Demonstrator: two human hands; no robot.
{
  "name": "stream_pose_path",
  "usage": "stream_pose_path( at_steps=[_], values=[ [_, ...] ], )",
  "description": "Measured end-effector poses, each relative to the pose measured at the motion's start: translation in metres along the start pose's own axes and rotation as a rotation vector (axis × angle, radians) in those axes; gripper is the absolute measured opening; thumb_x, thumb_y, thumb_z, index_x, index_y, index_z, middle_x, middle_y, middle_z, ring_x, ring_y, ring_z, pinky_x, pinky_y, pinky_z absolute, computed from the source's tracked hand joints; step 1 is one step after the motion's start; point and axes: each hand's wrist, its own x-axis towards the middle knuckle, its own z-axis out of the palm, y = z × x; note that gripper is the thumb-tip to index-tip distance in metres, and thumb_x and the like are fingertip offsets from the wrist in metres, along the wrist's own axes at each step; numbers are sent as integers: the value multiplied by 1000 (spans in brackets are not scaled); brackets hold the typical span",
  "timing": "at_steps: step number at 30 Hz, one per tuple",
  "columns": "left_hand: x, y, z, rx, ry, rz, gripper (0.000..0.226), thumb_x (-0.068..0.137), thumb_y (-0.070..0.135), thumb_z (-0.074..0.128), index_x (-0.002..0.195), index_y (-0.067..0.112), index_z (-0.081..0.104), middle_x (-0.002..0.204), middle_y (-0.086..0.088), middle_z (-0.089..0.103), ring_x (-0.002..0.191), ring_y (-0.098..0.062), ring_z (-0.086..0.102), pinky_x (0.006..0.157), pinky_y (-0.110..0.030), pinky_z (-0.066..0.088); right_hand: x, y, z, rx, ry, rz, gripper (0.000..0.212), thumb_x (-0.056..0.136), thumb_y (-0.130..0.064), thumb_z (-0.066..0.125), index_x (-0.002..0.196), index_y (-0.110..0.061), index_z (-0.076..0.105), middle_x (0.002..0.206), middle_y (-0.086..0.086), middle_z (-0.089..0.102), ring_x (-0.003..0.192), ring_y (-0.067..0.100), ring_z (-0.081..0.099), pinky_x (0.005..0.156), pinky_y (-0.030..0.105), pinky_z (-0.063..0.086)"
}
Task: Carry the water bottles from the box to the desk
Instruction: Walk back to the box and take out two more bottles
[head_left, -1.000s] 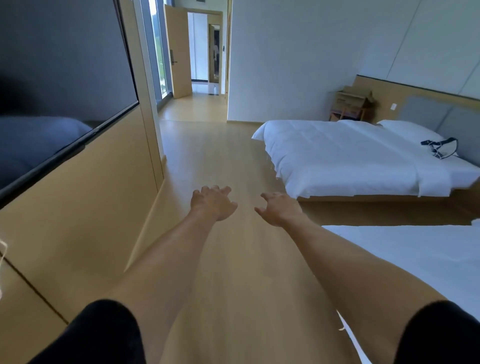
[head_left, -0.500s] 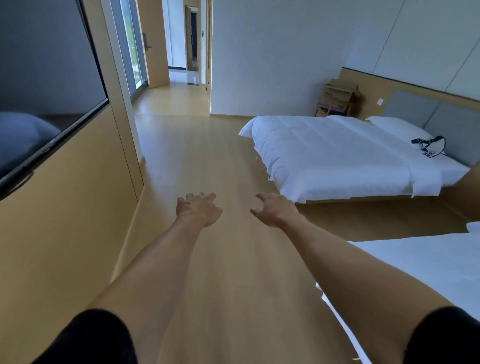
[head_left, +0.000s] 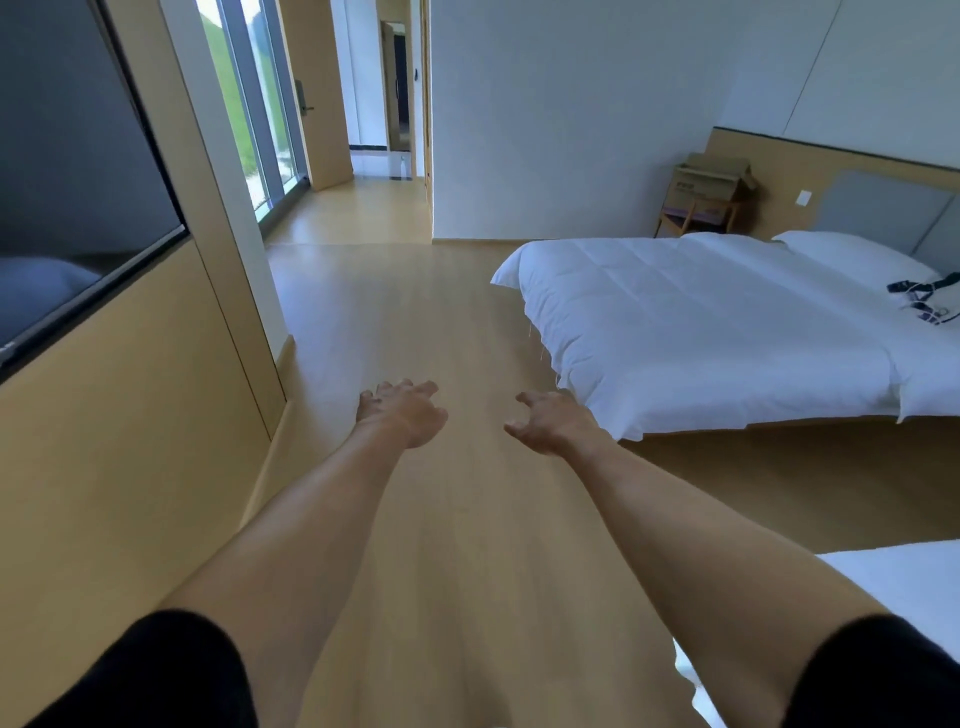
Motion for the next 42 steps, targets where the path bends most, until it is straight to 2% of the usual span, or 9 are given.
stream_pose_path(
  at_steps=[5, 15, 27, 36, 42],
  values=[
    [84, 27, -34, -7, 32, -12, 55, 102, 50, 36, 155, 33, 33, 157, -5, 38, 143, -31, 36, 117, -45, 27, 88, 20, -28, 14, -24, -28, 63, 97, -55, 49, 152, -29, 37, 153, 3, 45, 138, 24, 46, 109, 39, 40],
    [227, 63, -61, -20, 39, -31, 56, 103, 52, 34, 155, 33, 31, 159, -3, 36, 145, -30, 34, 117, -45, 26, 238, 49, -62, 6, -25, -66, 62, 99, -58, 42, 154, -29, 34, 155, 5, 43, 141, 25, 42, 110, 40, 37],
    [424, 44, -89, -54, 62, 5, 55, 103, 52, 34, 155, 34, 33, 160, -2, 35, 146, -29, 33, 117, -46, 25, 422, 39, -92, -11, 36, -37, 60, 100, -58, 40, 153, -31, 35, 154, 5, 43, 140, 26, 42, 108, 41, 36],
    [613, 10, -116, -63, 13, 42, 54, 103, 50, 35, 154, 35, 34, 158, -1, 37, 145, -26, 35, 117, -46, 26, 594, 0, -127, -36, -35, 39, 62, 101, -57, 38, 156, -31, 29, 159, 5, 35, 145, 25, 34, 113, 42, 33],
    [708, 7, -136, -70, 12, 89, 53, 102, 50, 36, 153, 35, 35, 157, -2, 39, 144, -26, 35, 116, -46, 26, 684, -15, -142, -21, -11, 42, 62, 100, -57, 40, 155, -31, 31, 158, 4, 38, 143, 26, 38, 111, 42, 36]
  ],
)
